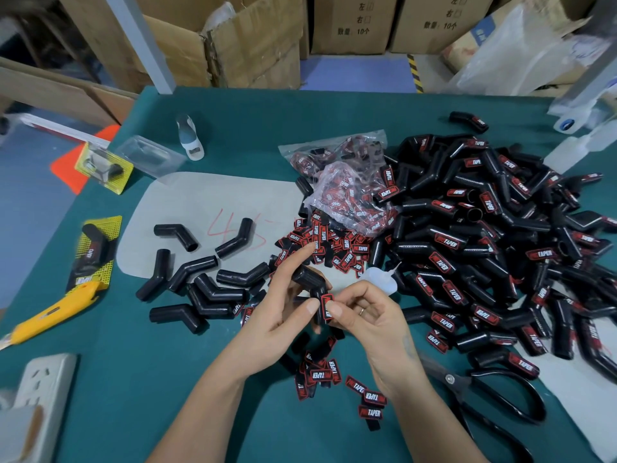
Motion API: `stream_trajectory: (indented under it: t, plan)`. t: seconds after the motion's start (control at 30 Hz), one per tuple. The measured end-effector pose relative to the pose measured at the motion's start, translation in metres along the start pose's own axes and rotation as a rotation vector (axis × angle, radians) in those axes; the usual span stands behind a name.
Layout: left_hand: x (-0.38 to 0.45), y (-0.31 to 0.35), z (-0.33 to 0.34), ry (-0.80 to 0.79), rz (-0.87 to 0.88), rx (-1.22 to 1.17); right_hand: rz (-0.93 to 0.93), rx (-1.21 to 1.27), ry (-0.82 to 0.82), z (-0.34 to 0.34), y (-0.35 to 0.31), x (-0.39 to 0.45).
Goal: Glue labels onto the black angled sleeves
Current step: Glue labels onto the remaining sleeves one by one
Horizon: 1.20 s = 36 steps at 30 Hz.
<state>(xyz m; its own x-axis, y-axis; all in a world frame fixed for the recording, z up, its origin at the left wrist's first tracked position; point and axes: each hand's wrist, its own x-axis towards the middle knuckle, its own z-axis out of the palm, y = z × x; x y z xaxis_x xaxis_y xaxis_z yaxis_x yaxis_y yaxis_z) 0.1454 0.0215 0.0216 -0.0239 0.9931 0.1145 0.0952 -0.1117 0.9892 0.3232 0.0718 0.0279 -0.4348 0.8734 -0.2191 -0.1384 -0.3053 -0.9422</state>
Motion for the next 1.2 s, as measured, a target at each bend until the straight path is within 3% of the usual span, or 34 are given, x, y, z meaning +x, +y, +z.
stream_trajectory:
  t: [1.2]
  plan:
    - [0.0005, -0.0071, 0.004, 0.006, 0.003, -0.068, -0.045, -0.08, 0.003, -0.0005, 0.0019, -0.0008]
